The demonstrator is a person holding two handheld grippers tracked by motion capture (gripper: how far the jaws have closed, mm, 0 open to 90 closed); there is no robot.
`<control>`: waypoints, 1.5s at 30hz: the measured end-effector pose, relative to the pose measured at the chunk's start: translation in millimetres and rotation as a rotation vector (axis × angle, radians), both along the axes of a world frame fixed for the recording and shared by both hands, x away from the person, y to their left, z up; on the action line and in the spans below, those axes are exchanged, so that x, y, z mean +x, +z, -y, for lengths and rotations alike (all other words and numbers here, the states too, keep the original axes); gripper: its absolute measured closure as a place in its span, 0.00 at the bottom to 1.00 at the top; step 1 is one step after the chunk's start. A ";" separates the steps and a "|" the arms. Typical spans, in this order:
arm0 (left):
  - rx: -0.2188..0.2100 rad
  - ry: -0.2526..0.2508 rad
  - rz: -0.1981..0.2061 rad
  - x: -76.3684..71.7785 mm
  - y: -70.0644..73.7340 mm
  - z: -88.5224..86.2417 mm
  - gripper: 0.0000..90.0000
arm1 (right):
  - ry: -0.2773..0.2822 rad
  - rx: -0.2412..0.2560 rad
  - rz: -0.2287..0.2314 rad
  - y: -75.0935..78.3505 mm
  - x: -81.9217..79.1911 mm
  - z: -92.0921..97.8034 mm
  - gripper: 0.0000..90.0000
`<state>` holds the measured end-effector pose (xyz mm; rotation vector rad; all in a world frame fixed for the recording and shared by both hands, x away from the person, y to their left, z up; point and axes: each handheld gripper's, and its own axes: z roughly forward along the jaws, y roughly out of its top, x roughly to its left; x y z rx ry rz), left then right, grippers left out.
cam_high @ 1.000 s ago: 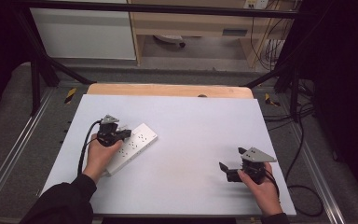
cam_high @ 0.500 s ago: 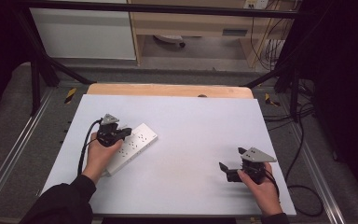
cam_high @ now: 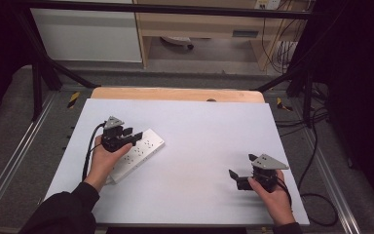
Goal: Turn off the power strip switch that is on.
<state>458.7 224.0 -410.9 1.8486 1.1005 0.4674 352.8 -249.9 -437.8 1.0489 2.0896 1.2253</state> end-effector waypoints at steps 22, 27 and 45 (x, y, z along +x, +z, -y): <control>-0.114 0.013 0.002 -4.3 9.9 6.7 0.09 | 0.000 0.001 -0.003 -0.3 0.3 -0.3 0.05; -0.080 0.020 0.006 -9.0 13.3 4.3 0.09 | 0.000 0.003 -0.006 -0.5 0.5 -0.5 0.05; -0.059 -0.002 0.020 -43.9 34.9 -17.9 0.09 | -0.004 0.003 -0.012 -1.0 1.0 -0.3 0.04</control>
